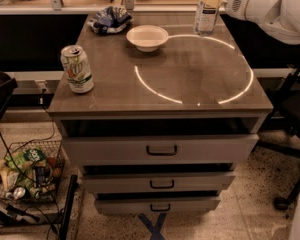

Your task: Move blue plastic bottle near 7up can

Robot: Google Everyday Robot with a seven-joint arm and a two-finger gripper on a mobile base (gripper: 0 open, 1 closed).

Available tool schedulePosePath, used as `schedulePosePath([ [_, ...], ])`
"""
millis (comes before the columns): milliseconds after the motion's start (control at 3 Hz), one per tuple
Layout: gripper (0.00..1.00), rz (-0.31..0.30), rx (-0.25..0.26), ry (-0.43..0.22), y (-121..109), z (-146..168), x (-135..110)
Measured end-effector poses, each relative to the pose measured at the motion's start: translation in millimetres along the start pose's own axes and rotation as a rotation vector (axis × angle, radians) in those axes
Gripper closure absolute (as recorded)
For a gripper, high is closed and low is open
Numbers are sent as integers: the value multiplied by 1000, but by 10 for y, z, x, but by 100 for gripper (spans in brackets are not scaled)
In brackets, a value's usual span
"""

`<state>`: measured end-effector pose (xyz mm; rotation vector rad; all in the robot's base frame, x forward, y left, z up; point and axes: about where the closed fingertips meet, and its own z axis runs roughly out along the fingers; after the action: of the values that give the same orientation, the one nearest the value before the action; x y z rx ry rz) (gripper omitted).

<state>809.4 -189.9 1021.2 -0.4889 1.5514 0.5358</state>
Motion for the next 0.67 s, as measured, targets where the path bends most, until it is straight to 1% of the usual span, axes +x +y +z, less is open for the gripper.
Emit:
schedulePosePath([
  [333,100,1,-47,-8,382,-204,-66],
  [667,100,-19,-92,-6,831,-429,-49],
])
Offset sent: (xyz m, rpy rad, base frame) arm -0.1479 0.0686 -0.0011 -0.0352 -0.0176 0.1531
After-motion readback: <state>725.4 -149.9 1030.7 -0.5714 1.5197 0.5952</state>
